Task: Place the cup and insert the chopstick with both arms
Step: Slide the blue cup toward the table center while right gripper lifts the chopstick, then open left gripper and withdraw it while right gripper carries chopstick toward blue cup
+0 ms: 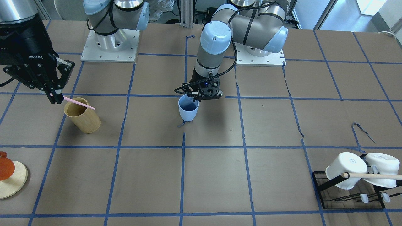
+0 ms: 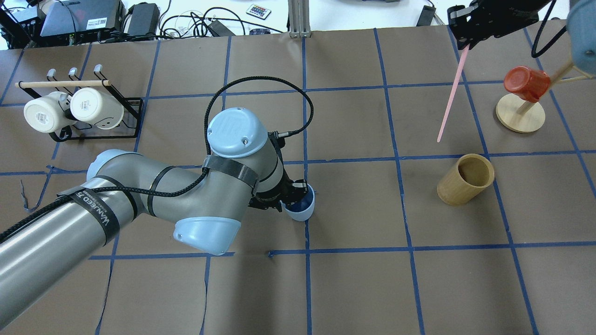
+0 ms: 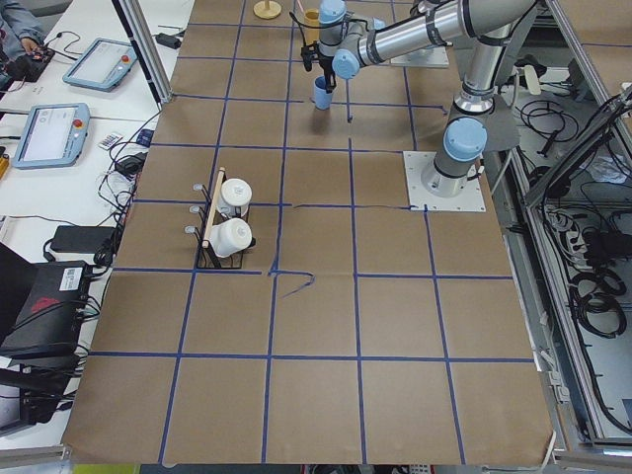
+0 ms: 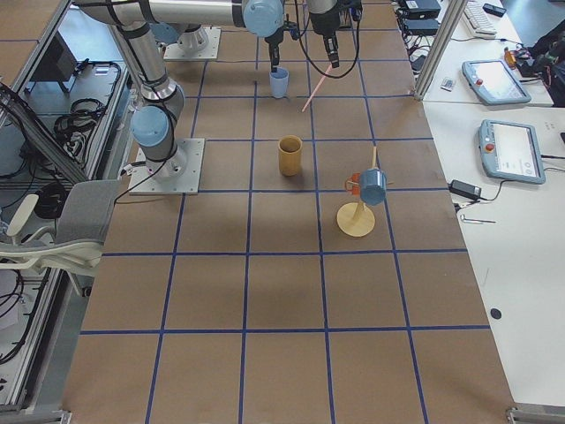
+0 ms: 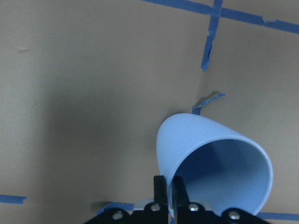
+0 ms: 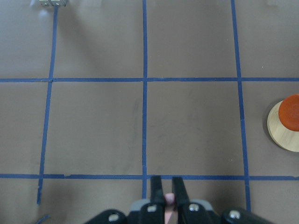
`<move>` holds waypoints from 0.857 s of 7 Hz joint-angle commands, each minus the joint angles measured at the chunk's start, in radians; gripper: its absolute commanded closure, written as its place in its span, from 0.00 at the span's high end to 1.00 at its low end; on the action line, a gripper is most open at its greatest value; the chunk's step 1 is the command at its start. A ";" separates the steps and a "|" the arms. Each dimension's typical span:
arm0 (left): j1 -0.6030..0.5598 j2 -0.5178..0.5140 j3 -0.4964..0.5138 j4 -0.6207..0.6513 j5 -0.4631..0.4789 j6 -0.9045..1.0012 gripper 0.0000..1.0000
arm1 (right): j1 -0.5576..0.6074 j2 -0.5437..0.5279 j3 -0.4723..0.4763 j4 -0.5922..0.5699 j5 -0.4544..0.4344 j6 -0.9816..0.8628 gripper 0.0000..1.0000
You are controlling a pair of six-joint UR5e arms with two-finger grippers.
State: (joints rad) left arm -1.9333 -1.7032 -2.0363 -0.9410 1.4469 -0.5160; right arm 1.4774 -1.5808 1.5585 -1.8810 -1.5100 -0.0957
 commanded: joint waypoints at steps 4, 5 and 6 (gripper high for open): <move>0.220 0.143 0.285 -0.439 0.055 0.447 0.85 | 0.180 0.005 0.002 -0.131 -0.005 0.212 0.00; 0.288 0.155 0.328 -0.512 0.056 0.514 0.85 | 0.226 0.014 0.008 -0.141 -0.013 0.241 0.00; 0.327 0.169 0.338 -0.512 0.059 0.592 0.85 | 0.275 0.018 0.012 -0.145 -0.010 0.334 0.00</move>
State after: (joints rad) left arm -1.6681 -1.5517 -1.7333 -1.4069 1.5010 -0.0236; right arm 1.6944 -1.5684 1.5652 -2.0106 -1.5191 0.1561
